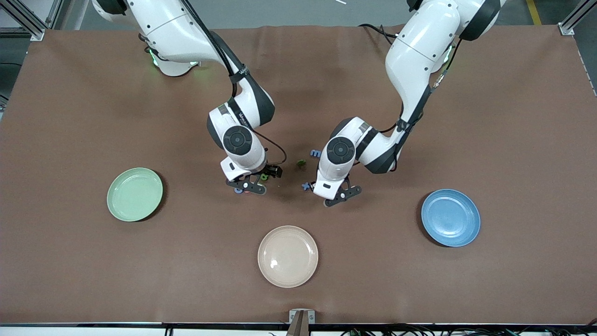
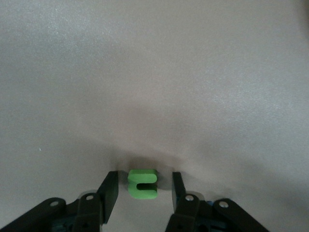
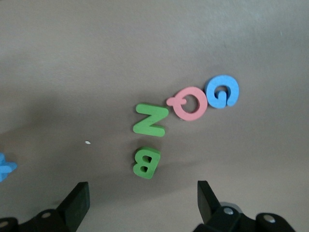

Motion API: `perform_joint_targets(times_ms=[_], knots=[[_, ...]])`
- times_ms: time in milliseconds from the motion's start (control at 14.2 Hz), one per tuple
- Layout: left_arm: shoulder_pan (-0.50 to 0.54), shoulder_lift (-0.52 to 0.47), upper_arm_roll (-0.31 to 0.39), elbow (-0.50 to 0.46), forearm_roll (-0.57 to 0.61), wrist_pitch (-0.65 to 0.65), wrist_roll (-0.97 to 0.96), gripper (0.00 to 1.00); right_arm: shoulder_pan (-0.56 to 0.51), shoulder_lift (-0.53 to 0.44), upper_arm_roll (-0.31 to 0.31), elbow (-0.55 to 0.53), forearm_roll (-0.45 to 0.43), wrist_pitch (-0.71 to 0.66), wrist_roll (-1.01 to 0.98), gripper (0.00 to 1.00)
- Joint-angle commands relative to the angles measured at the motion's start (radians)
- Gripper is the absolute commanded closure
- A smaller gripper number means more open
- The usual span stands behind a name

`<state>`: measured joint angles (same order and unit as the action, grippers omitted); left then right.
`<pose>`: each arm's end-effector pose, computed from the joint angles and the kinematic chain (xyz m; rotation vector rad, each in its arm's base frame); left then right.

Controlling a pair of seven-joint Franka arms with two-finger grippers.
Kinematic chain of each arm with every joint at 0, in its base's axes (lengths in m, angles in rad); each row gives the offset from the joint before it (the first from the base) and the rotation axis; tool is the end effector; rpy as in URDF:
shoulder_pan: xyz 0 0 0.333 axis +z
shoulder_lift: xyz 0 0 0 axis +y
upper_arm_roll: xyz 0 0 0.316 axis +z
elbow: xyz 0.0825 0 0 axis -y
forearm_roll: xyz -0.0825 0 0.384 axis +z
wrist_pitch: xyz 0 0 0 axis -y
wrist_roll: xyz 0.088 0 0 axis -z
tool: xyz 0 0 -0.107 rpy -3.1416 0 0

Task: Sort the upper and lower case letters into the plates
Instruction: 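Grasp the c with the left gripper while the right gripper grasps the B, then release the c with the left gripper while the right gripper lifts the B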

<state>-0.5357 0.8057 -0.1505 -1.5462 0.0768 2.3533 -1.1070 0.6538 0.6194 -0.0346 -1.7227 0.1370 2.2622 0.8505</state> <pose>0.5559 -0.4338 0.1785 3.0331 0.6356 -0.0538 0.5365 0.3892 0.2205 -3.0895 0.4943 0.1773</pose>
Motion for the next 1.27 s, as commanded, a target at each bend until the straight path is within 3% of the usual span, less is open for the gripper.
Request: perform_joint_targets(times_ms=[0,352,493,774,986,1197], knots=[[-0.013,0.003,0.011,0.014,0.021,0.003,-0.030,0.67,0.006,0.006,-0.011,-0.015,0.018,0.020,0.112,0.03],[-0.010,0.003,0.012,0.008,0.021,0.000,-0.030,0.90,-0.006,0.040,-0.010,-0.009,0.019,0.063,0.139,0.03],[-0.003,-0.009,0.012,0.012,0.021,-0.006,-0.030,0.99,-0.002,0.052,-0.010,-0.009,0.019,0.074,0.139,0.10],[0.069,-0.132,0.012,0.011,0.023,-0.115,-0.025,1.00,0.003,0.069,-0.010,-0.006,0.019,0.092,0.139,0.28],[0.199,-0.229,0.009,0.006,0.024,-0.231,0.041,1.00,0.007,0.069,-0.010,-0.008,0.019,0.089,0.140,0.42],[0.325,-0.252,0.011,-0.014,0.024,-0.325,0.140,1.00,0.009,0.069,-0.010,-0.008,0.019,0.085,0.151,0.46]])
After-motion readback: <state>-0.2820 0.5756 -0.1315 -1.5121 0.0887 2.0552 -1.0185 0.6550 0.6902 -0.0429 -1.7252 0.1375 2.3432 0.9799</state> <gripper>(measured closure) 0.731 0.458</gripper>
